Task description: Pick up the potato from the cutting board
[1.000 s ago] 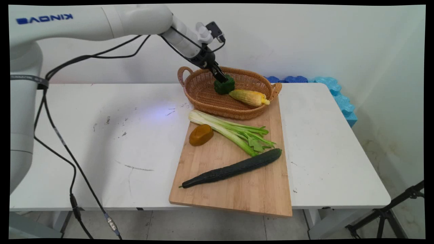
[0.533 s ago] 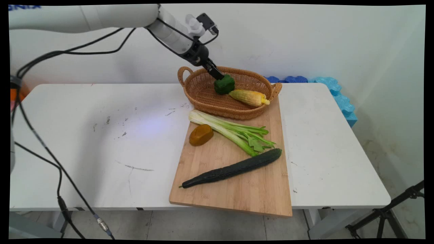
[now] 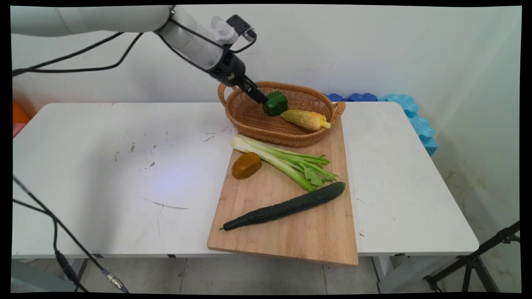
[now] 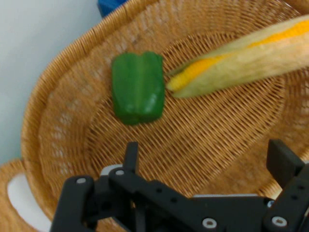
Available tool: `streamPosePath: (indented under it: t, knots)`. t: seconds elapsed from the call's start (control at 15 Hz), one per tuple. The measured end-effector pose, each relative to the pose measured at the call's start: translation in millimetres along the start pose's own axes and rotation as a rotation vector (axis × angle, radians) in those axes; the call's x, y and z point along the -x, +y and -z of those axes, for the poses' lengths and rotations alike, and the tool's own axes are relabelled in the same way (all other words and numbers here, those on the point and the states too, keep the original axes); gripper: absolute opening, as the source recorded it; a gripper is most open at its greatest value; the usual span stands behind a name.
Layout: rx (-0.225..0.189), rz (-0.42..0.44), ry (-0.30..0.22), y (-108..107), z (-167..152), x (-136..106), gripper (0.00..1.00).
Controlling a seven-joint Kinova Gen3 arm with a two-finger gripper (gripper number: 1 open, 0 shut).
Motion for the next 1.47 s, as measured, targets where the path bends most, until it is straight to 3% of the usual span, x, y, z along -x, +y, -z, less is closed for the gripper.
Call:
streamPosePath:
  t: [0.67, 1.47]
  knots:
    - [0.062, 0.082, -0.070, 46.4, 32.1, 54.2, 1.00]
    - [0.075, 0.071, -0.135, 77.5, 7.5, 98.5, 1.00]
